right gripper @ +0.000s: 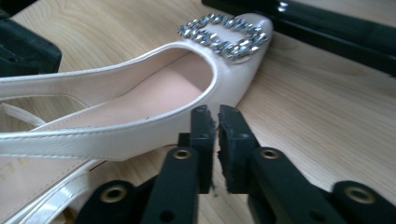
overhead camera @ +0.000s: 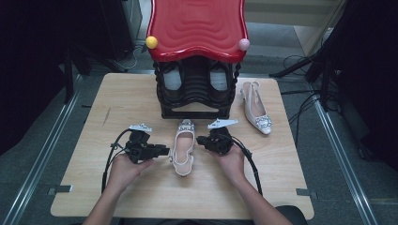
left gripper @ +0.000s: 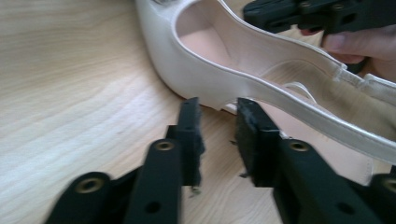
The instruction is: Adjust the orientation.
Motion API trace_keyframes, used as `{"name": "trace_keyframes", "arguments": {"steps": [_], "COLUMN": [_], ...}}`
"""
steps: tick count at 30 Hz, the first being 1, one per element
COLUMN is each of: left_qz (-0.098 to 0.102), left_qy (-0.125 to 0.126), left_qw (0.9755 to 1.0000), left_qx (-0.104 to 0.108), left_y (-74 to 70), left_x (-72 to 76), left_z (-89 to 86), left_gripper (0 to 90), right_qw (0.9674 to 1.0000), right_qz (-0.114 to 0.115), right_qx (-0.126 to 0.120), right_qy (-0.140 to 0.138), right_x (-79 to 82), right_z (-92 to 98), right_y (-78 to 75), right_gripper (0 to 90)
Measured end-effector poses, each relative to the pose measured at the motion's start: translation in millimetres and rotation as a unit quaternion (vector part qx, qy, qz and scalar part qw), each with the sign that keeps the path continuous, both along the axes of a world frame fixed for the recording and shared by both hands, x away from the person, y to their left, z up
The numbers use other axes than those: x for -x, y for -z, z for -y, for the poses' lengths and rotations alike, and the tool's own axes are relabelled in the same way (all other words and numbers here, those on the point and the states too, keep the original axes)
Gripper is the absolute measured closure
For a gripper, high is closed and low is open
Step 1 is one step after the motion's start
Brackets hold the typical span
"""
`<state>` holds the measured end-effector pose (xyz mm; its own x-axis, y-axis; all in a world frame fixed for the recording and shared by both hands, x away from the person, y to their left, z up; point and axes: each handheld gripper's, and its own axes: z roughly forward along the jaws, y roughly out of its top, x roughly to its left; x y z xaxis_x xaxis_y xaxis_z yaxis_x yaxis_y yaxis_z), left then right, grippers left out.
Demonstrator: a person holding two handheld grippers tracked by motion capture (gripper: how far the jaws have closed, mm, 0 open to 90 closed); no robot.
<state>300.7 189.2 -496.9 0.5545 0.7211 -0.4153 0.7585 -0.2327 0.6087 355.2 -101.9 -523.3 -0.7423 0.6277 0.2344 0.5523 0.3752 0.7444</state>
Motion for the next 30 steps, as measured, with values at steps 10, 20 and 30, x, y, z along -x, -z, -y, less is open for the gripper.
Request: {"name": "trace_keyframes", "arguments": {"steps": [10,20,30], "left_qz": [0.012,0.032,0.043], "left_qy": [-0.035,-0.031,-0.028], "left_qw": [0.9993,0.999,0.9987], "left_qx": [0.006,0.004,-0.008], "left_y": [-1.8,-3.3,0.1], "left_x": [-10.5,-14.7,-21.2], "left_z": [-22.4,-29.5,-29.7], "left_gripper": [46.1,44.6,44.8], "right_qw": [0.9997,0.9977,0.9947], "right_qz": [0.017,0.03,0.038], "right_qx": [-0.008,-0.022,-0.01], "right_qy": [0.015,0.057,0.095], "right_x": [8.9,8.5,3.1], "right_z": [38.2,74.3,96.6], "right_y": [-16.7,-28.7,-28.0], "right_gripper": [70.7,71.2,74.9]}}
